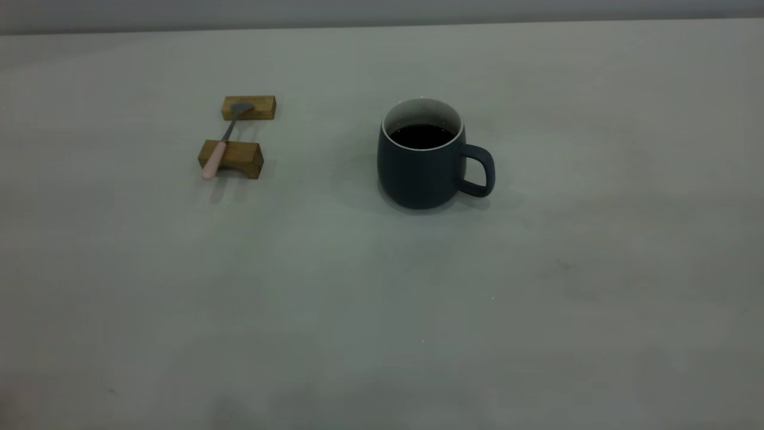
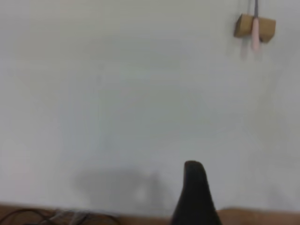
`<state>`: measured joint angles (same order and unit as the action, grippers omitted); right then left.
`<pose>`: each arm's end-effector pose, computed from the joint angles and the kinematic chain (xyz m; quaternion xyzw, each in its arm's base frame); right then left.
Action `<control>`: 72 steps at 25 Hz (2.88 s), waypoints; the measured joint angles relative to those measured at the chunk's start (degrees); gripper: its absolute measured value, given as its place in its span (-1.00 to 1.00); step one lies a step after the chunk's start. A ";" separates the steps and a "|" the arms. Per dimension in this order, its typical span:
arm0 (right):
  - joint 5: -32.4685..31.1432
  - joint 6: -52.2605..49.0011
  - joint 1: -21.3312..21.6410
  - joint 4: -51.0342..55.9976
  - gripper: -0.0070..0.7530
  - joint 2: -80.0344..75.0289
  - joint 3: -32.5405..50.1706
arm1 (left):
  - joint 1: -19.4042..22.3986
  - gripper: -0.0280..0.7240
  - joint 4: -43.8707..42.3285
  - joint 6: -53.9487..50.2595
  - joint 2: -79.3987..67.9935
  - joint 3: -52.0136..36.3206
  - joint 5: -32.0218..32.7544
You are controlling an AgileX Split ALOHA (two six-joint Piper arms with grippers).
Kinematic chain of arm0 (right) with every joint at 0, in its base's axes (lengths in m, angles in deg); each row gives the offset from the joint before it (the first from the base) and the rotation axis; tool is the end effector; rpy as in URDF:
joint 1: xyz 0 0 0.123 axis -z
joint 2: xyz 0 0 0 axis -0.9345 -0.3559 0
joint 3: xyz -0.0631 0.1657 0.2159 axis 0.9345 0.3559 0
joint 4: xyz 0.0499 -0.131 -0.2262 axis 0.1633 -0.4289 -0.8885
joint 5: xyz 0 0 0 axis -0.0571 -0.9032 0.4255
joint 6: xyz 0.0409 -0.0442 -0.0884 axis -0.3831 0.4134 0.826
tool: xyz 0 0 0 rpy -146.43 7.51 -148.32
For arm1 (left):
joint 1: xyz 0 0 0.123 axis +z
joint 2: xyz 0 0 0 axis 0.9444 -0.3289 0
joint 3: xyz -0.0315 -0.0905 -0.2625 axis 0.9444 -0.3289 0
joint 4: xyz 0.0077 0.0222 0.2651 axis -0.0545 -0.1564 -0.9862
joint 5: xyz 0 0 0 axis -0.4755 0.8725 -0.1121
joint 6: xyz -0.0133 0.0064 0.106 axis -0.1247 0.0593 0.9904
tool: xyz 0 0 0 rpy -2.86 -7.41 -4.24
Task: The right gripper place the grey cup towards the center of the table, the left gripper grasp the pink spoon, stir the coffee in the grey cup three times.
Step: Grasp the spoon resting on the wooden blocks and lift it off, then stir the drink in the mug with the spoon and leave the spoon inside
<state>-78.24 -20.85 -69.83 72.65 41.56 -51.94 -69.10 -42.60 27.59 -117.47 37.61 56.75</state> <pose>0.0294 0.0083 0.2606 -0.0591 0.8814 0.0160 0.4685 0.1527 0.0046 0.2777 -0.0594 0.9201 -0.0135 0.3870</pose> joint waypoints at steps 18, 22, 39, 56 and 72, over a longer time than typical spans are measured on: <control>0.00 0.00 0.00 0.00 -0.35 0.00 0.00 | -9.42 0.78 3.21 -0.90 -61.35 21.45 -17.76; 0.00 0.00 0.00 0.00 -0.35 0.00 0.00 | -12.04 0.78 3.36 -1.60 -70.64 26.98 -18.07; 0.00 0.00 0.00 0.00 -0.35 0.00 0.00 | -14.32 0.74 3.43 -2.27 -93.00 40.80 -19.64; 0.00 0.00 0.00 0.00 -0.35 0.00 0.00 | -14.32 -0.51 9.38 -2.27 -96.90 48.08 -13.69; 0.00 0.00 0.00 0.00 -0.35 0.00 0.00 | -14.32 -0.51 48.04 -47.82 -92.20 70.27 21.87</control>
<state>-78.24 -20.85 -69.83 72.65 41.56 -51.94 -83.42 5.44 -20.22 -209.66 107.89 78.62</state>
